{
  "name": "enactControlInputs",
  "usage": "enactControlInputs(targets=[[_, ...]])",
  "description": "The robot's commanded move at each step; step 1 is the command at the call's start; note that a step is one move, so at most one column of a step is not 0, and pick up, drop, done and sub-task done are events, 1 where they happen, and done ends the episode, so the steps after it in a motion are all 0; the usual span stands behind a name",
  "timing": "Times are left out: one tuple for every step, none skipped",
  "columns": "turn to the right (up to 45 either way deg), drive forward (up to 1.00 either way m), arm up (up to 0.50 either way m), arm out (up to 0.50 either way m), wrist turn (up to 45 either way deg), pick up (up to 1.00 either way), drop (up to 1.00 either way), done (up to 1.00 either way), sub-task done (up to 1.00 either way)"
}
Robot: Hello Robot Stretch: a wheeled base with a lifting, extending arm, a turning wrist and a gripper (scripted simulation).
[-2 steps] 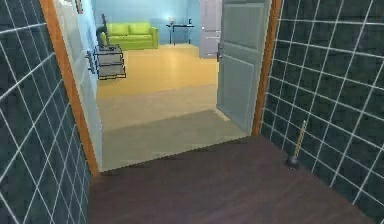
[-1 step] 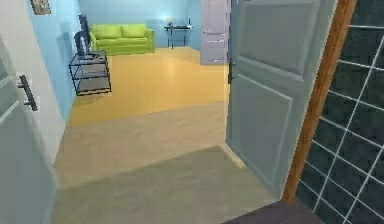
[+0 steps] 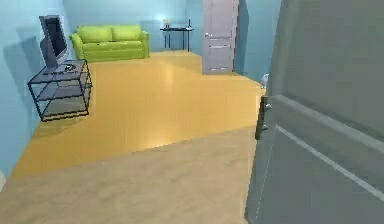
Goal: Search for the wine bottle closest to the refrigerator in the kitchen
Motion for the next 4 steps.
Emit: enactControlInputs(targets=[[0.0,1.00,0.00,0.00,0.0,0.00,0.00,0.00,0.00],[0.0,1.00,0.00,0.00,0.0,0.00,0.00,0.00,0.00],[0.0,1.00,0.00,0.00,0.0,0.00,0.00,0.00,0.00],[-3.0,0.00,0.00,0.00,0.0,0.00,0.00,0.00,0.00]])
